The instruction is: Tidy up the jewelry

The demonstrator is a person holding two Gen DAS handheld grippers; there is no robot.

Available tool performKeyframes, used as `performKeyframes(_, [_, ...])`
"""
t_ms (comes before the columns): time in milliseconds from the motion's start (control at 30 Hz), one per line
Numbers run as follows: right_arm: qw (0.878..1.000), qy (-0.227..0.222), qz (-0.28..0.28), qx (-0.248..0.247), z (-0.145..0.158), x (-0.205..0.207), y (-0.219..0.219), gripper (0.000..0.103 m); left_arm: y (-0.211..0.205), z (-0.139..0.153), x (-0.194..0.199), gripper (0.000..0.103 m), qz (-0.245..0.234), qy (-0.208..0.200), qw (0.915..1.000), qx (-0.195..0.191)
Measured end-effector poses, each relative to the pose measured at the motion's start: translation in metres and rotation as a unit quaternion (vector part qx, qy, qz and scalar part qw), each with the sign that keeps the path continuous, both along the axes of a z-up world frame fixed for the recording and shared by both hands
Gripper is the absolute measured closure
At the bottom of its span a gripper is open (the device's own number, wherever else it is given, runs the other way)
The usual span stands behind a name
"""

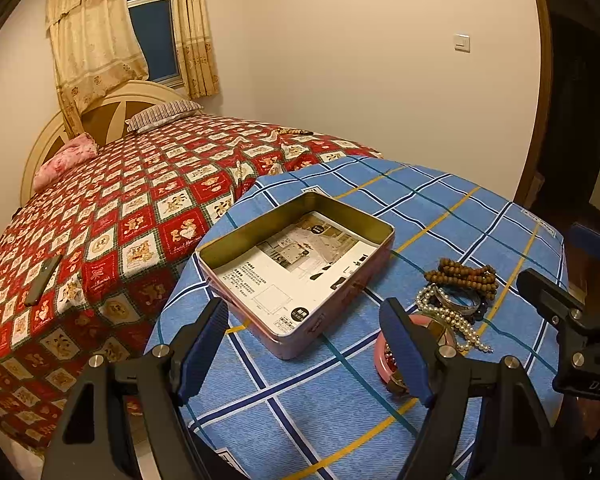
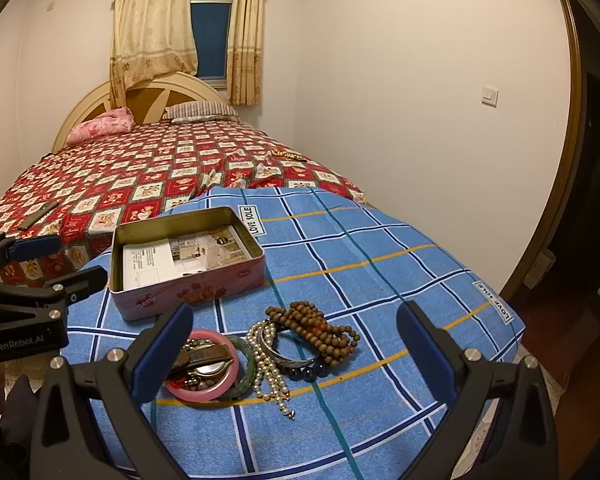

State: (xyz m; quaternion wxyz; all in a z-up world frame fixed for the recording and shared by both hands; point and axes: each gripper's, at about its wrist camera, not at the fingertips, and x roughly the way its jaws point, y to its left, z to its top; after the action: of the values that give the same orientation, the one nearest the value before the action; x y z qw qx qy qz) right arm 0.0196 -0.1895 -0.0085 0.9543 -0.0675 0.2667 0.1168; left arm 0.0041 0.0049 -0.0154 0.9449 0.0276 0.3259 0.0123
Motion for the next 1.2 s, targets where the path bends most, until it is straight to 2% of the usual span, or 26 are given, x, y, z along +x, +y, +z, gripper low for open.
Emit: performKeyframes(1200, [1.0, 0.006, 0.002, -0.003, -0.0047, 0.0017, -0.0002, 0.0, -0.0021, -0.0029, 0.0031, 0.025, 0.005, 0.007, 1.0, -0.003])
